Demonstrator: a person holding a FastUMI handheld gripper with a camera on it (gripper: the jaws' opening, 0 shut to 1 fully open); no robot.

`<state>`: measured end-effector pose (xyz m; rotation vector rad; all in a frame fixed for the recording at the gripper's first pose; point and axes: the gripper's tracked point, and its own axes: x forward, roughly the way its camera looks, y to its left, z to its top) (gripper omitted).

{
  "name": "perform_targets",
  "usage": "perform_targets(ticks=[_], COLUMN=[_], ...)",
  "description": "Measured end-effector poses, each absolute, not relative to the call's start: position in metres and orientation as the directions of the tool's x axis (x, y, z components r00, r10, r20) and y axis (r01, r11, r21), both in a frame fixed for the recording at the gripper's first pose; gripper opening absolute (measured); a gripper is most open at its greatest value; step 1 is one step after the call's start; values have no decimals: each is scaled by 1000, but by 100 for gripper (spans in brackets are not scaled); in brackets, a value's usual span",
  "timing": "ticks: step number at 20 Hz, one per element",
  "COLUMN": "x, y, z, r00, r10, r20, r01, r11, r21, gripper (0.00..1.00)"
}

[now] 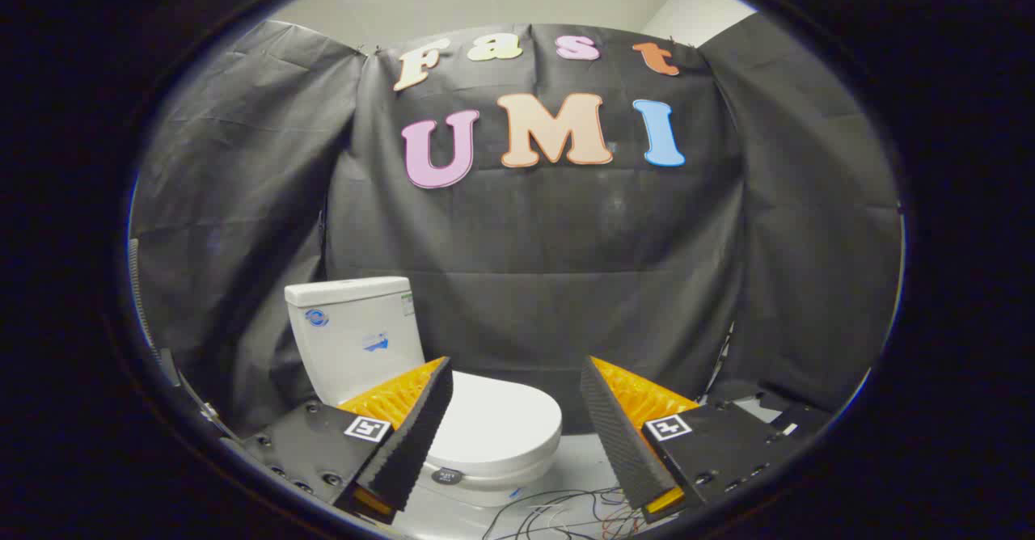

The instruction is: Open the toilet lid.

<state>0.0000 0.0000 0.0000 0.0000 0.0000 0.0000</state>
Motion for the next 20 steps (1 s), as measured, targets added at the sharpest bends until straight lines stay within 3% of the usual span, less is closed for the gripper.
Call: perform_targets(ticks=[5,8,17,20], x=[49,68,46,27], y=[-2,12,45,63], z=[-21,-7,35,42], r00=[996,999,923,890], r10=[-11,-16,-361,-423], r20=[-92,-30,133,171], r01=[13,18,352,418], r11=[1000,997,932,906], r21=[22,79,85,65], gripper=[98,92,88,88])
